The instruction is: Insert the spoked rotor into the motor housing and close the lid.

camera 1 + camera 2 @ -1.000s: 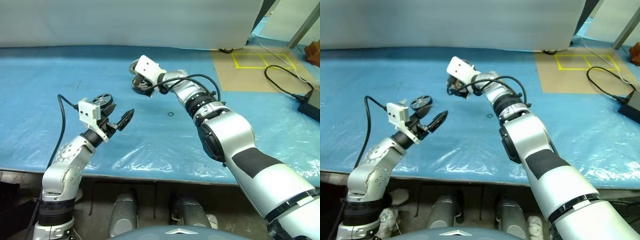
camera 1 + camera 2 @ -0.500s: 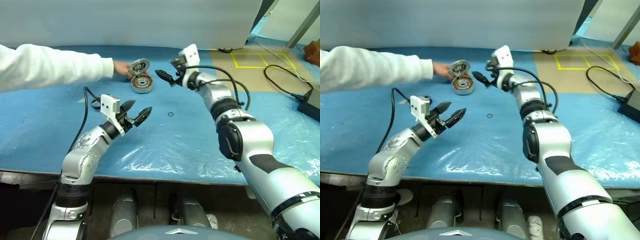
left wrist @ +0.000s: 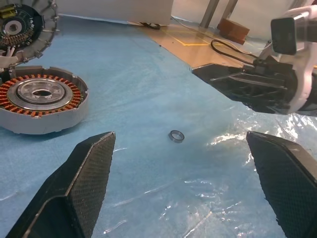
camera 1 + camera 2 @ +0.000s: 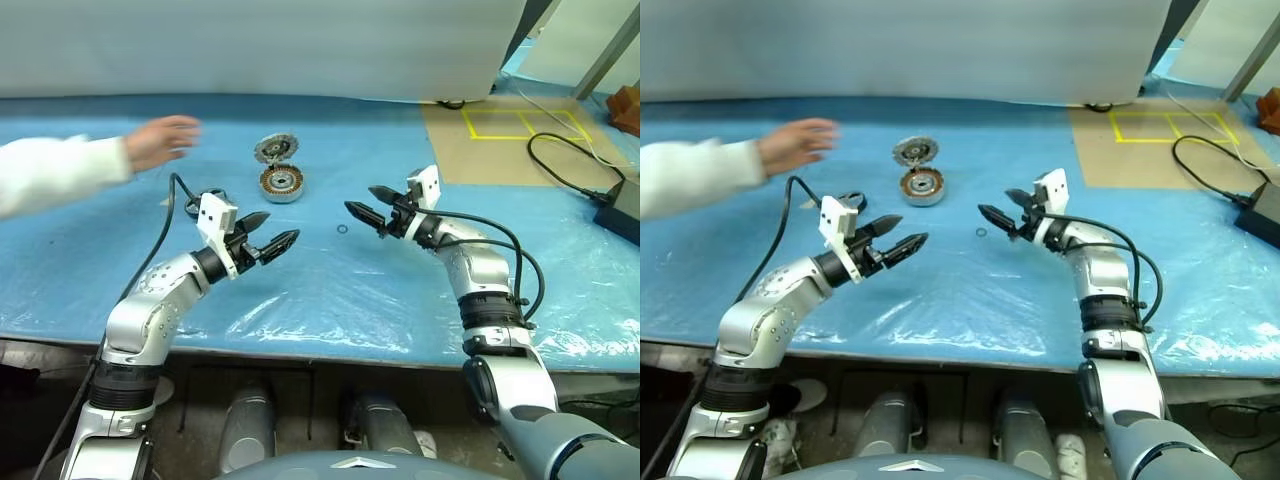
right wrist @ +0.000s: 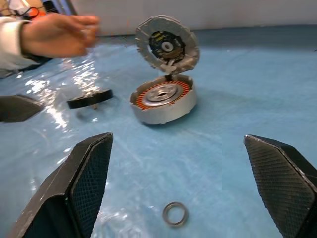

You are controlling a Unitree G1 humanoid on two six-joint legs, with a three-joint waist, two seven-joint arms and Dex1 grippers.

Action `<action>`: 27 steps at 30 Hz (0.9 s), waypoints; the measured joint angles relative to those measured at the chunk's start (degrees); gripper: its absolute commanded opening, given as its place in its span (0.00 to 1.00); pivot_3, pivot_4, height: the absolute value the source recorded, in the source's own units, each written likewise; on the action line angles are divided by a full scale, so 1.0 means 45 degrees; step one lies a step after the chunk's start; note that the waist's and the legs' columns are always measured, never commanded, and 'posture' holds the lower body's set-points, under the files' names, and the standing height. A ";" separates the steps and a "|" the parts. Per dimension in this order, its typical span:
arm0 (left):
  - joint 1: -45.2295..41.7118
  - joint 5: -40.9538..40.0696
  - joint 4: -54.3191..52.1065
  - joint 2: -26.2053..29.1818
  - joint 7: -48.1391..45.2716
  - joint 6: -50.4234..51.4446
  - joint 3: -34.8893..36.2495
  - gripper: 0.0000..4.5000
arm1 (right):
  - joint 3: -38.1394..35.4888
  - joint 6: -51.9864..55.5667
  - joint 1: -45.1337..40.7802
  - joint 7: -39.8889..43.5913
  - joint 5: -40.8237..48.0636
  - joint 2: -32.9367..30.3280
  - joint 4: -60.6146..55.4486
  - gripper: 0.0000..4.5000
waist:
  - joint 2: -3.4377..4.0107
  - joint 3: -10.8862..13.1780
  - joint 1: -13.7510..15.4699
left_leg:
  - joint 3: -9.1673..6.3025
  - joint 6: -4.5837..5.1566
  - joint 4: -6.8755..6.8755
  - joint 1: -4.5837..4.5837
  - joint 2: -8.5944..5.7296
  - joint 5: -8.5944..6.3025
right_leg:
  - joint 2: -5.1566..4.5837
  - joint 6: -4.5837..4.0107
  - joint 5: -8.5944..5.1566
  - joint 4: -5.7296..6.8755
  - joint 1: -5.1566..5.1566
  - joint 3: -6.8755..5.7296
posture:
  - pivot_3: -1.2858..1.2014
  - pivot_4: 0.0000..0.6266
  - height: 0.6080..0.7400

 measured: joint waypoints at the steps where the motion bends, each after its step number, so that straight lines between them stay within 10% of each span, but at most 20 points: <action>1: 0.0006 -0.0021 -0.0002 0.0002 -0.0020 0.0014 0.0003 1.00 | 0.0156 0.0248 0.0170 0.0070 0.0085 -0.0076 -0.0369 1.00 | 0.0000 0.0000 -0.0002 | 0.0000 -0.0002 -0.0010 0.0009 -0.0003 -0.0001 | 0.0000 0.0002 0.0001 -0.0019 0.0015 0.0001 | 0.52 0.24 1.00; 11: 0.0003 -0.0023 0.0009 -0.0079 0.0027 0.0091 0.0024 1.00 | 0.1237 -0.0030 -0.0600 0.0191 0.0122 -0.0343 -0.0249 1.00 | 0.0000 0.0000 -0.0090 | 0.0000 -0.0042 -0.0087 0.0007 -0.0017 0.0027 | 0.0001 0.0009 0.0005 -0.0095 0.0014 0.0000 | 0.52 0.24 1.00; 20: 0.0225 0.0101 -0.0180 0.0415 0.0335 -0.0026 0.0688 1.00 | 0.4264 -0.5561 -0.7747 -0.1348 -0.3701 0.2125 0.9183 1.00 | 0.0011 0.0006 -0.0336 | 0.0000 -0.0061 -0.0116 -0.0041 -0.0007 0.0037 | 0.0011 -0.0016 -0.0009 -0.0083 -0.0048 -0.0007 | 0.52 0.24 1.00; 27: 0.2099 -0.0176 -0.0808 0.1418 0.0206 0.0075 0.2364 1.00 | 0.4717 -0.6068 -0.9701 -0.3029 -0.5476 0.2986 1.2499 1.00 | 0.0011 0.0008 -0.0134 | -0.0008 -0.0053 -0.0100 -0.0147 -0.0002 0.0033 | 0.0004 -0.0022 -0.0012 -0.0102 -0.0115 -0.0047 | 0.52 0.24 1.00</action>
